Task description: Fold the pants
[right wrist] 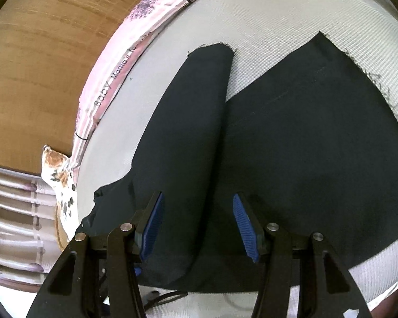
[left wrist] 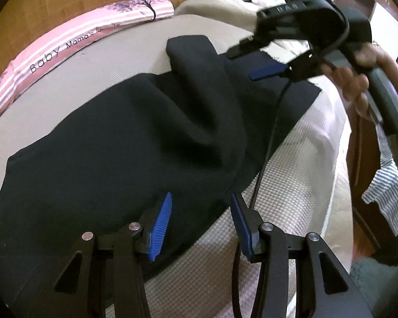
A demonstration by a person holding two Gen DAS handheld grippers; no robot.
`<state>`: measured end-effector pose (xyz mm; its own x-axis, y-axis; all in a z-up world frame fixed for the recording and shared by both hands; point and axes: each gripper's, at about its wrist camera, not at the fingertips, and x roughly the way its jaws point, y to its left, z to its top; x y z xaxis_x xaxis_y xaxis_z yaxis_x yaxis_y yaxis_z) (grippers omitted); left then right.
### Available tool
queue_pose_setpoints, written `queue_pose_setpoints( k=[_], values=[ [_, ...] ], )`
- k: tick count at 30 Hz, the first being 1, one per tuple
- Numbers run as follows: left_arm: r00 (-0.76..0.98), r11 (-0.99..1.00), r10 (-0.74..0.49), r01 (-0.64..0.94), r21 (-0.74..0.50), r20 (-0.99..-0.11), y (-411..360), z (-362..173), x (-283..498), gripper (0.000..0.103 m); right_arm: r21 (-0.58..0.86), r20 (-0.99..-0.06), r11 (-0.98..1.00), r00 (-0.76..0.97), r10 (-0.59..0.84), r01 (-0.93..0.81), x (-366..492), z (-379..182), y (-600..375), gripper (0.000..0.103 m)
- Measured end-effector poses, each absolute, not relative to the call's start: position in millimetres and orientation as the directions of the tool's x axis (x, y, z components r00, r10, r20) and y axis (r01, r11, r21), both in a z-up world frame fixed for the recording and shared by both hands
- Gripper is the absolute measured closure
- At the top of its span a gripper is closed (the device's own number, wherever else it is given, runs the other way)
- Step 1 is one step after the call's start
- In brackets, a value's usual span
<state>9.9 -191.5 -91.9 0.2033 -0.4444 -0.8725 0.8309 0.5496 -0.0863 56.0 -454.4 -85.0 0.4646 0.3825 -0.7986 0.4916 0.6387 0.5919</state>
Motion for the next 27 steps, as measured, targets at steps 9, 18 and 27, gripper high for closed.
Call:
queue_pose_setpoints(
  k=[9,18,27],
  values=[
    [0.241,0.576,-0.408,0.816,-0.043,-0.881,-200,-103,19,0.057,0.612,-0.784,0.602,0.493,0.377,0.513,90,-105,-479,0.052],
    [0.23,0.559,-0.417,0.828,-0.048,-0.879,-206,-99,18,0.091,0.632,-0.759,0.635,0.522,0.39,0.444,110,-90,-483,0.092],
    [0.211,0.598,-0.484,0.788,-0.145,-0.849,-191,-86,32,0.095,0.592,-0.773,0.713,0.516,0.368,0.377,143,-43,-465,0.092]
  ],
)
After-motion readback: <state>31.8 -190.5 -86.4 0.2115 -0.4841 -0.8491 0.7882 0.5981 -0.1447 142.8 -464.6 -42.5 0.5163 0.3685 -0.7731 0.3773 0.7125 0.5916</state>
